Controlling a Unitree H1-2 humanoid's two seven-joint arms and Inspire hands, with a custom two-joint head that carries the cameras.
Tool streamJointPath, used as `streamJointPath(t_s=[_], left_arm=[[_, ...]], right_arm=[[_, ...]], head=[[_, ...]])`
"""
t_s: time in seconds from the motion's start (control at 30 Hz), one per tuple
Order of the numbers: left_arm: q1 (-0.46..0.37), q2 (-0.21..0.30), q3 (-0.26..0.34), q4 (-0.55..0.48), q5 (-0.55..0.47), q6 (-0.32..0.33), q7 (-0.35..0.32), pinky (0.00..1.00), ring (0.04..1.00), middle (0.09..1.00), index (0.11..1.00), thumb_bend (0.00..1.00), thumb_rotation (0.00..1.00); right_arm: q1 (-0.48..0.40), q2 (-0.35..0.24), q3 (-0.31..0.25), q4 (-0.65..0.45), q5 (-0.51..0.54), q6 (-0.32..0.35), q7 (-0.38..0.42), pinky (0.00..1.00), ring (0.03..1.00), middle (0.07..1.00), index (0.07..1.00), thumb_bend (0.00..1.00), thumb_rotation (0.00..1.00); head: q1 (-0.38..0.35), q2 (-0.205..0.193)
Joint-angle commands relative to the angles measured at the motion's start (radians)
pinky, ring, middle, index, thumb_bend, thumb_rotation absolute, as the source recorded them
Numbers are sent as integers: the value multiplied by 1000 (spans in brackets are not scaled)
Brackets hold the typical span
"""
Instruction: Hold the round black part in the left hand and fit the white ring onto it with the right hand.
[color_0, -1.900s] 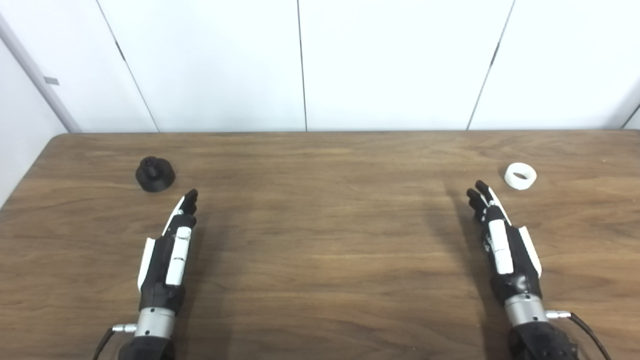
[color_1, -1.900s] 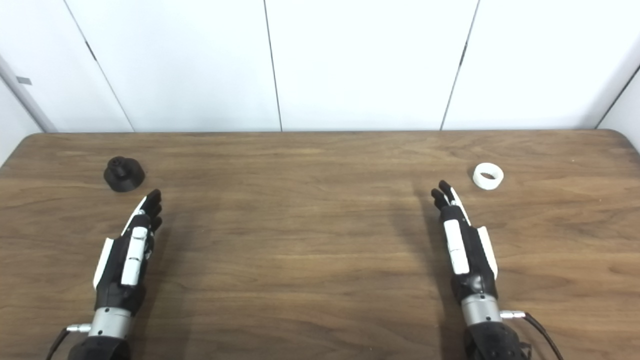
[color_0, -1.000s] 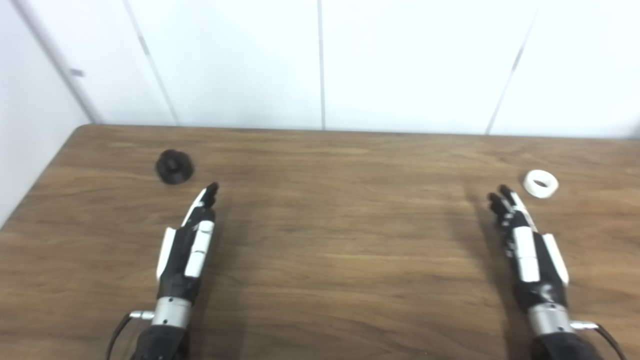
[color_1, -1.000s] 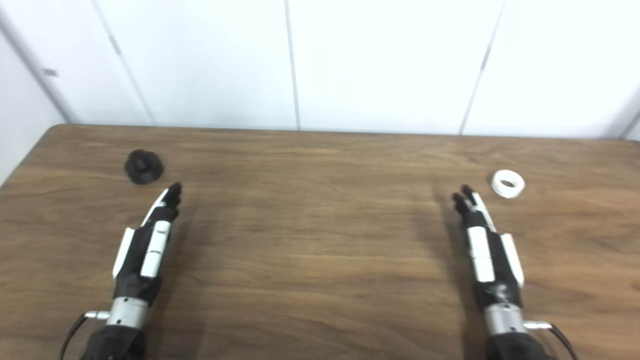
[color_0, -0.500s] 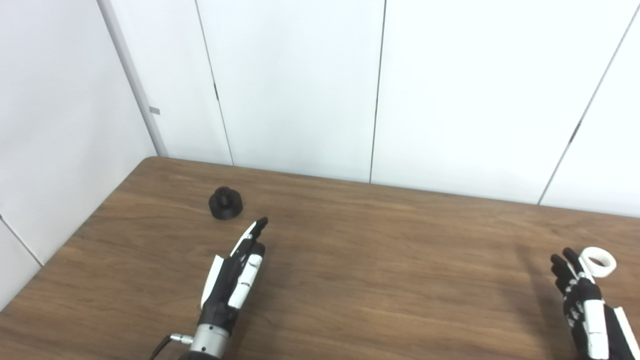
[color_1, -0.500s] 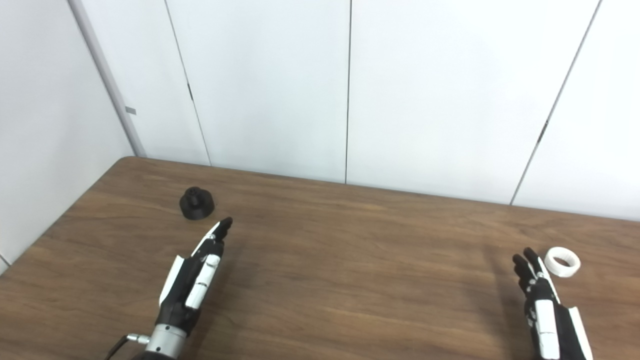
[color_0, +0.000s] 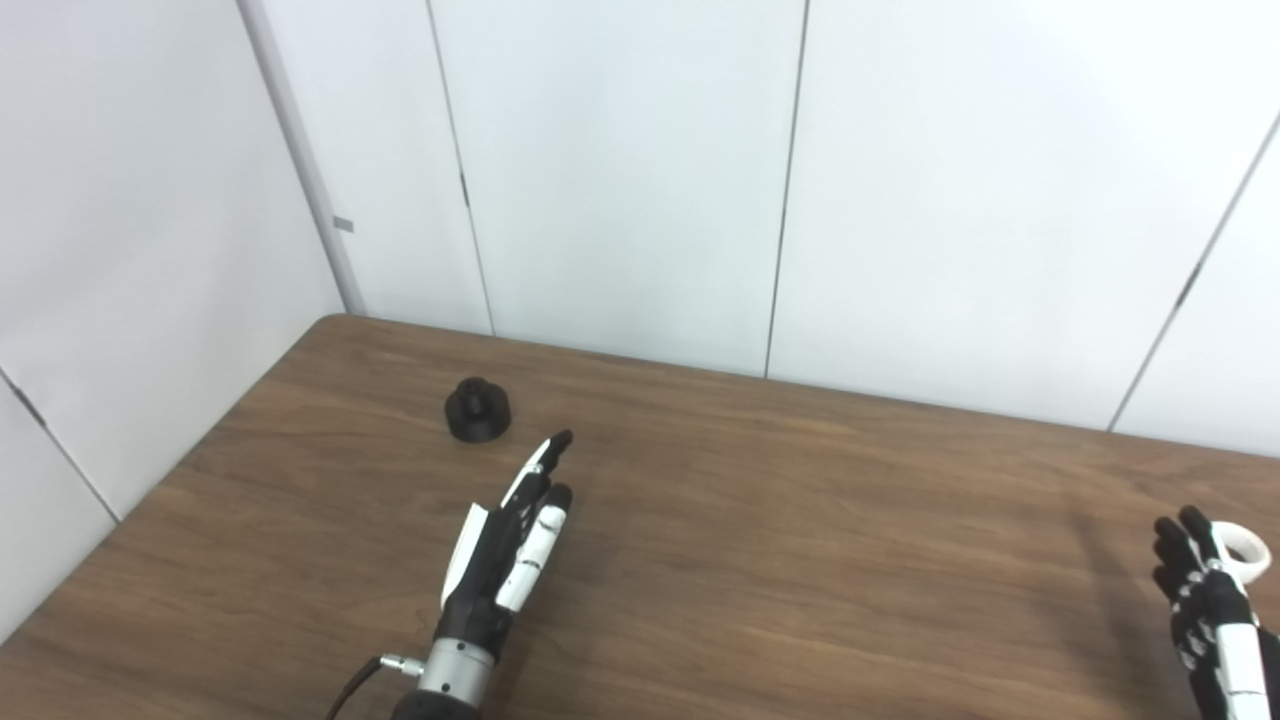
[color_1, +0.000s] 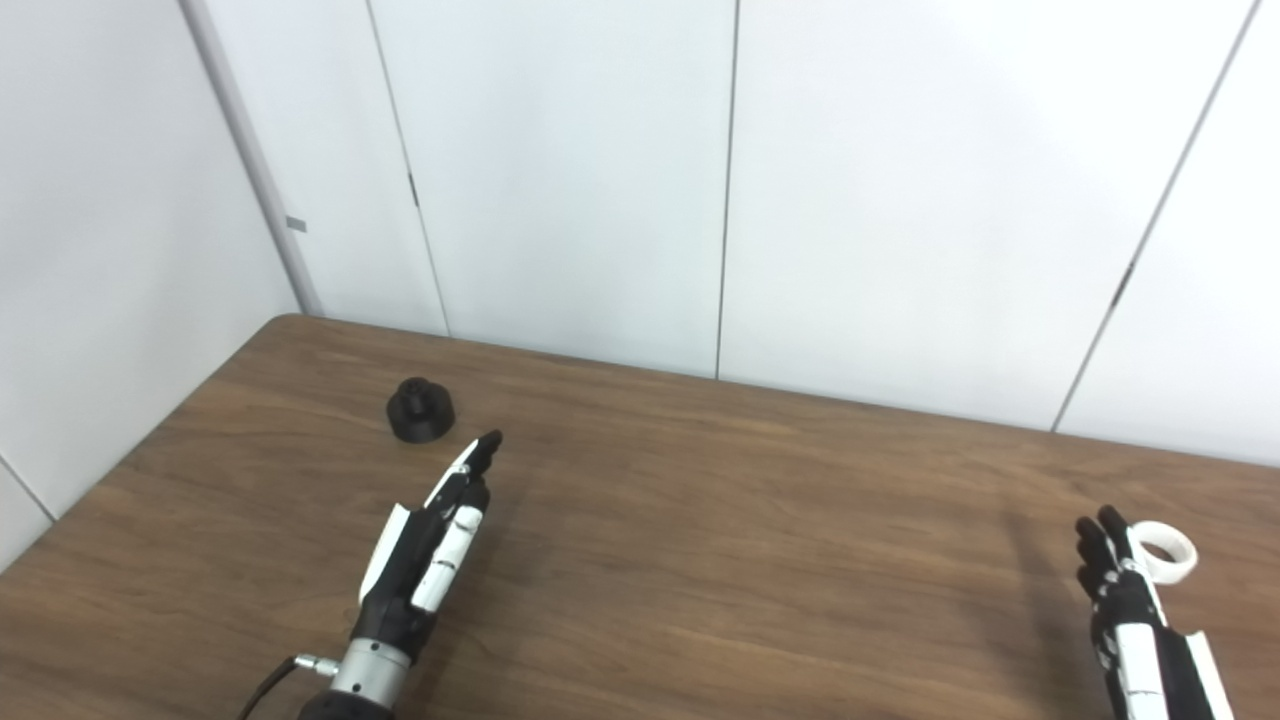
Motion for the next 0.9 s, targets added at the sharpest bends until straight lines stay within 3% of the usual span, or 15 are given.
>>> streamJointPath(t_s=[0.0, 0.1, 0.3, 0.43, 0.6, 0.73, 0.87], left_arm=[[53, -40, -22, 59, -4, 3, 14, 1000, 1000, 980, 964, 488, 874], [62, -38, -26, 26, 26, 26, 23, 1000, 1000, 981, 964, 503, 791], [81, -50, -25, -66, 97, 84, 60, 998, 987, 963, 948, 580, 471], [67, -51, -16, -195, 255, 248, 98, 985, 947, 924, 926, 705, 295], [38, -11, -23, -342, 438, 465, 58, 959, 943, 916, 921, 809, 257], [2, 55, -23, -380, 511, 491, 50, 885, 932, 929, 910, 884, 223], [-49, 116, -23, -374, 583, 521, 43, 853, 939, 927, 897, 921, 259]], right_arm=[[40, 5, 0, 46, 8, -7, 3, 1000, 969, 949, 980, 576, 1000], [44, 5, -3, 45, 9, -2, 1, 1000, 962, 940, 966, 573, 1000], [52, 5, -11, 40, 21, -2, 3, 1000, 950, 927, 954, 565, 1000], [58, 1, -13, 41, 8, -9, -2, 1000, 935, 921, 947, 584, 998], [62, -5, -12, 48, 13, -10, 7, 1000, 944, 927, 951, 596, 993], [63, -7, -11, 55, 5, -19, 4, 990, 942, 919, 946, 618, 982], [61, -10, -8, 67, -4, -28, 6, 994, 935, 922, 948, 629, 988]], head=[[-4, 4], [-11, 8], [-14, 11], [-11, 13], [-9, 15], [-6, 17], [-8, 17]])
